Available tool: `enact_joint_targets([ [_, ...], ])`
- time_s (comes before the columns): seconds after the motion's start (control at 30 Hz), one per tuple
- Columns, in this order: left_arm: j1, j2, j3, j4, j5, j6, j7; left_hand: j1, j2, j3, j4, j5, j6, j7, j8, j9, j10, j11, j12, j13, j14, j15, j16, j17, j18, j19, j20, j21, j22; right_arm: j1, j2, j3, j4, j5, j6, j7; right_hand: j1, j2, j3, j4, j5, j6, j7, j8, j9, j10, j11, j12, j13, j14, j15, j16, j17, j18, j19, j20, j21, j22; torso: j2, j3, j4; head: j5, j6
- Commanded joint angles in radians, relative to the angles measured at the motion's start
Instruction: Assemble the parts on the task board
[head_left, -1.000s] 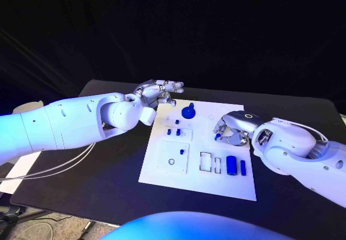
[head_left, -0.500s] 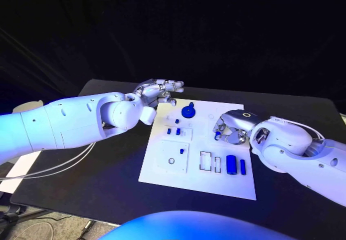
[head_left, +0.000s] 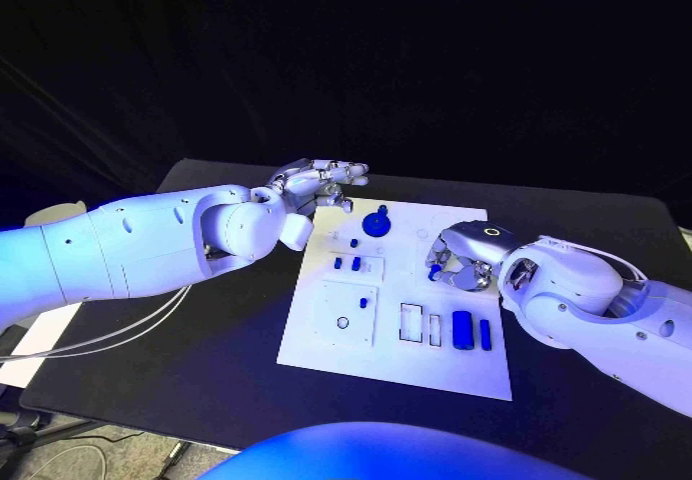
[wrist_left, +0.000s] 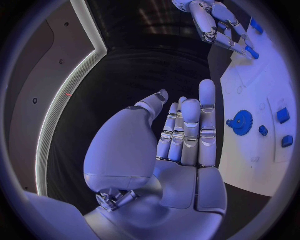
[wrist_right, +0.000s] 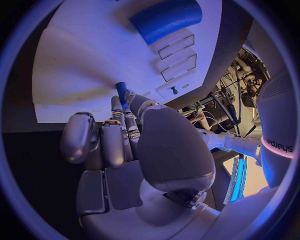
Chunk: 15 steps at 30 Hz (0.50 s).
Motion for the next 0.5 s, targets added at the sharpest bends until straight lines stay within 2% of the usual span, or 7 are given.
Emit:
enact_joint_targets([
  [0.03,0.001,0.002,0.001,0.001,-0.002,0.02,0.001,-0.001,0.011,-0.006,0.0,-0.003,-0.007,-0.003,0.005,0.001,-0.007,0.002,0.005,0.002,0.0,0.008,0.005,-0.001,0.019,0.005,0.0,-0.004,-0.001,0.003,-0.01,0.004,0.016,0.009,-0.044,-0.004,0.007,0.001,0.004,-0.004,0.006,0.009,0.002,0.006,0.001,0.031,-0.023,-0.003,0.003,0.051,-0.006,0.004,0.0,-0.004,0.001,-0.006,0.005,0.001,0.0,-0.0009,0.0002,-0.002,0.003],
  [0.17,0.001,0.002,0.001,0.0,-0.002,0.021,-0.001,-0.001,0.011,-0.006,0.0,-0.003,-0.007,-0.003,0.005,0.001,-0.007,0.002,0.005,0.002,0.0,0.008,0.005,-0.001,0.019,0.005,0.0,-0.004,-0.001,0.01,-0.026,0.01,0.039,0.012,-0.066,-0.003,0.006,0.0,0.007,-0.006,0.006,0.011,0.001,0.006,0.002,0.034,-0.023,-0.005,0.003,0.051,-0.006,0.004,0.0,-0.004,0.001,-0.007,0.006,0.002,-0.001,-0.001,-0.0004,-0.003,0.003],
  [0.3,0.001,0.002,0.001,-0.002,-0.002,0.023,-0.002,-0.001,0.011,-0.006,0.0,-0.003,-0.007,-0.003,0.005,0.001,-0.007,0.002,0.005,0.002,0.0,0.008,0.005,-0.001,0.019,0.005,0.0,-0.004,-0.001,0.014,-0.043,0.018,0.069,0.009,-0.082,-0.003,0.009,0.0,0.013,-0.012,0.006,0.013,0.001,0.006,0.002,0.037,-0.024,-0.007,0.003,0.051,-0.007,0.005,0.0,-0.004,0.001,-0.007,0.006,0.003,0.0,0.0006,0.0,-0.003,0.003],
  [0.5,0.001,0.003,0.001,-0.004,-0.002,0.02,0.0,0.0,0.013,-0.007,0.001,-0.002,-0.007,-0.003,0.006,0.001,-0.008,0.002,0.007,0.002,-0.001,0.008,0.004,-0.002,0.019,0.005,0.0,-0.005,-0.002,0.017,-0.051,0.024,0.113,0.016,-0.087,0.017,0.01,-0.005,0.017,-0.019,0.006,0.014,0.002,0.005,0.002,0.04,-0.023,-0.011,0.003,0.052,-0.007,0.007,0.003,-0.005,0.002,-0.008,0.009,0.006,0.0,0.0011,-0.0007,0.0,0.003],
])
